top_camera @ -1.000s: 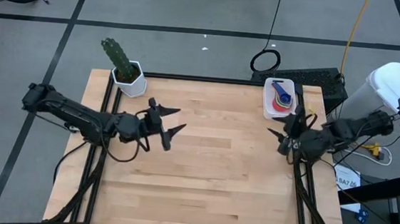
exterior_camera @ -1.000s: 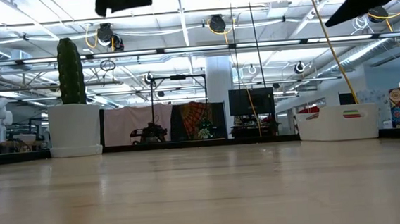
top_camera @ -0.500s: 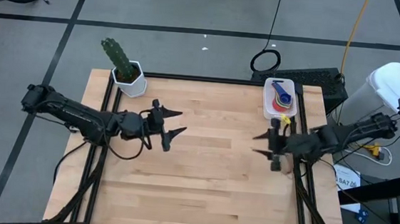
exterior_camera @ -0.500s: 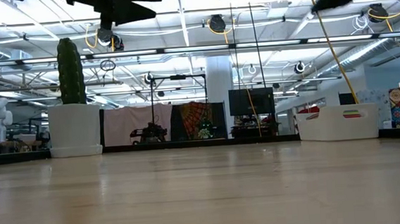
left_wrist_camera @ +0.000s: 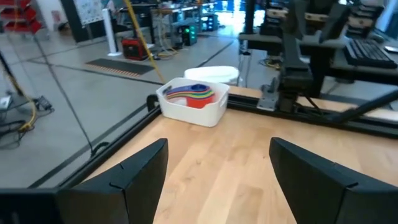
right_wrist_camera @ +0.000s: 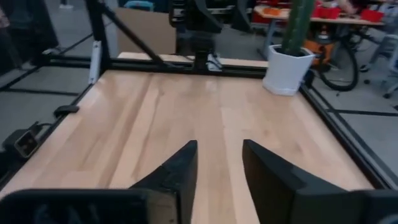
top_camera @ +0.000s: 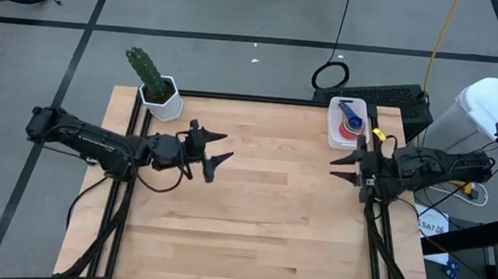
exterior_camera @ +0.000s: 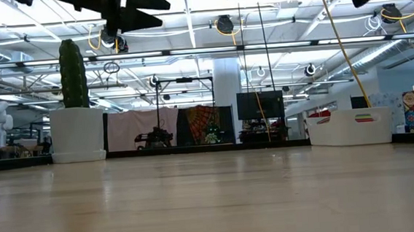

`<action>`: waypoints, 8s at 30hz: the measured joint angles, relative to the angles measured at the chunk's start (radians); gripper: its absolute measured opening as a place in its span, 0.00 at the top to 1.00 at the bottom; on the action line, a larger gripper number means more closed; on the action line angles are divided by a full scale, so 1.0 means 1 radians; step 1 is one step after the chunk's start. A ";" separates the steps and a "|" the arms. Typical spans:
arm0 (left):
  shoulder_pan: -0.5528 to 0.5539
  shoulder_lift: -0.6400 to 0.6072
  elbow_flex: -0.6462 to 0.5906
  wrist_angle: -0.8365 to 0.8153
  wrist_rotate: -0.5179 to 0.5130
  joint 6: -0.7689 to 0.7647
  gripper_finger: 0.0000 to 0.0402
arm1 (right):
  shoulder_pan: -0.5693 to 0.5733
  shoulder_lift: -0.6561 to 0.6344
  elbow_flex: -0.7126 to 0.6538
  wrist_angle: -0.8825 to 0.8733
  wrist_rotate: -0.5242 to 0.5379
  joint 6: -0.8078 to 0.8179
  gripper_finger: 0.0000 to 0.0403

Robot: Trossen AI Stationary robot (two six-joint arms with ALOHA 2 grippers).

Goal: Nest measuring cups in basket
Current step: Return to Home Position

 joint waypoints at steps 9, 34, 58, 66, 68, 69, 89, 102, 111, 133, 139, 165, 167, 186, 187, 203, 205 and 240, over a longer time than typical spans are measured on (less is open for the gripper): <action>0.033 0.004 0.000 -0.047 0.001 -0.146 0.30 | -0.033 -0.106 -0.050 -0.005 0.002 -0.008 0.90; 0.138 0.097 -0.011 0.091 0.399 0.088 0.96 | -0.032 -0.289 -0.095 -0.075 0.091 0.051 1.00; 0.097 -0.471 -0.519 0.183 0.338 -0.048 1.00 | -0.032 -0.413 -0.259 0.184 0.122 0.071 1.00; 0.033 -0.588 -0.551 0.068 0.273 -0.062 1.00 | -0.032 -0.411 -0.467 0.430 0.068 0.055 1.00; 0.023 -0.605 -0.551 0.040 0.269 -0.058 1.00 | -0.032 -0.412 -0.505 0.475 0.068 0.055 1.00; 0.020 -0.613 -0.551 0.029 0.268 -0.057 1.00 | -0.033 -0.412 -0.523 0.494 0.068 0.055 1.00; 0.019 -0.738 -0.554 -0.082 0.346 0.032 1.00 | -0.351 -0.404 -0.672 0.645 -0.364 0.198 1.00; 0.020 -0.930 -0.687 -0.081 0.302 0.026 1.00 | -0.359 -0.403 -0.674 0.577 -0.377 0.191 1.00; 0.030 -0.958 -0.687 -0.071 0.352 0.096 1.00 | -0.359 -0.403 -0.674 0.578 -0.377 0.200 1.00; 0.138 -0.956 -0.687 -0.084 0.457 0.042 0.98 | -0.358 -0.403 -0.675 0.582 -0.478 0.241 1.00; 0.175 -0.956 -0.687 -0.077 0.456 0.040 0.99 | -0.357 -0.397 -0.675 0.578 -0.449 0.220 1.00; 0.190 -0.956 -0.687 -0.076 0.454 0.014 0.92 | -0.357 -0.347 -0.675 0.578 -0.427 0.230 1.00; 0.190 -0.956 -0.687 -0.076 0.454 0.013 0.92 | -0.357 -0.347 -0.675 0.578 -0.427 0.239 1.00; 0.190 -0.956 -0.686 -0.075 0.454 0.014 0.92 | -0.357 -0.347 -0.675 0.578 -0.427 0.238 1.00; 0.190 -0.956 -0.686 -0.075 0.454 0.014 0.92 | -0.357 -0.347 -0.675 0.578 -0.427 0.238 1.00; 0.190 -0.956 -0.686 -0.075 0.454 0.015 0.92 | -0.356 -0.347 -0.675 0.578 -0.427 0.238 1.00; 0.190 -0.956 -0.686 -0.075 0.454 0.015 0.92 | -0.356 -0.347 -0.675 0.578 -0.427 0.238 1.00; 0.190 -0.956 -0.686 -0.075 0.454 0.014 0.92 | -0.357 -0.347 -0.675 0.578 -0.427 0.238 1.00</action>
